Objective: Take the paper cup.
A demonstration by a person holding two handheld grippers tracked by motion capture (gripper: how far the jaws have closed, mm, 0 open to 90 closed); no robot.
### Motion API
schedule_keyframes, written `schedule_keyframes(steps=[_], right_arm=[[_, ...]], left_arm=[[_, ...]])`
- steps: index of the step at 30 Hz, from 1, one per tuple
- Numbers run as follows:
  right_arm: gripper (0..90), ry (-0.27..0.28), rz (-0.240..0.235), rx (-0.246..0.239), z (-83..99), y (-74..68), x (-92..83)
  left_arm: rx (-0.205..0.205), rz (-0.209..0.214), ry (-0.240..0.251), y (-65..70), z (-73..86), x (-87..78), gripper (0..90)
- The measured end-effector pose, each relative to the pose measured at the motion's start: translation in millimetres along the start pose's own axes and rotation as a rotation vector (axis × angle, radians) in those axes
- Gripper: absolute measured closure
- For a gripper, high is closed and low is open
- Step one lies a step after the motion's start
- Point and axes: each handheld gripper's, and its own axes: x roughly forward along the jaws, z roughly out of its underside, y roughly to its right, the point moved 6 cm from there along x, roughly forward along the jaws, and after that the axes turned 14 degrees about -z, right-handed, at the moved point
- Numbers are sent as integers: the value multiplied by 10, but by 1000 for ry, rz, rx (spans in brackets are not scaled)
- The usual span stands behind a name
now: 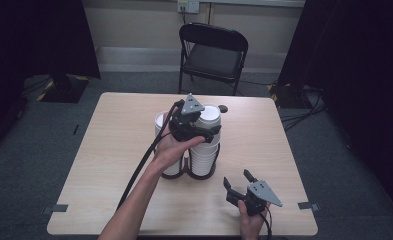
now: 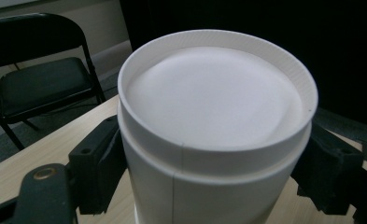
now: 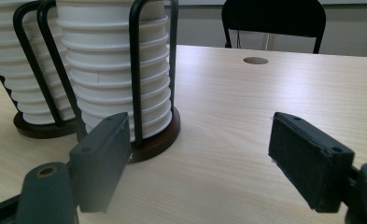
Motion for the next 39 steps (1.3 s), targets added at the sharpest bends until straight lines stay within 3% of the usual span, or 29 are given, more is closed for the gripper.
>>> schedule_keyframes(steps=[18, 27, 36, 39], right_arm=[[205, 2, 1, 1, -1, 3, -1], [204, 4, 2, 1, -1, 5, -3], [204, 4, 2, 2, -1, 4, -3], [204, 3, 2, 0, -1, 5, -2]], left_arm=[[-38, 9, 85, -63, -81, -155, 193], [-96, 21, 138, -119, -139, -258, 193], [-120, 23, 186, -164, -182, -364, 193], [-149, 27, 190, -176, -178, -397, 194]])
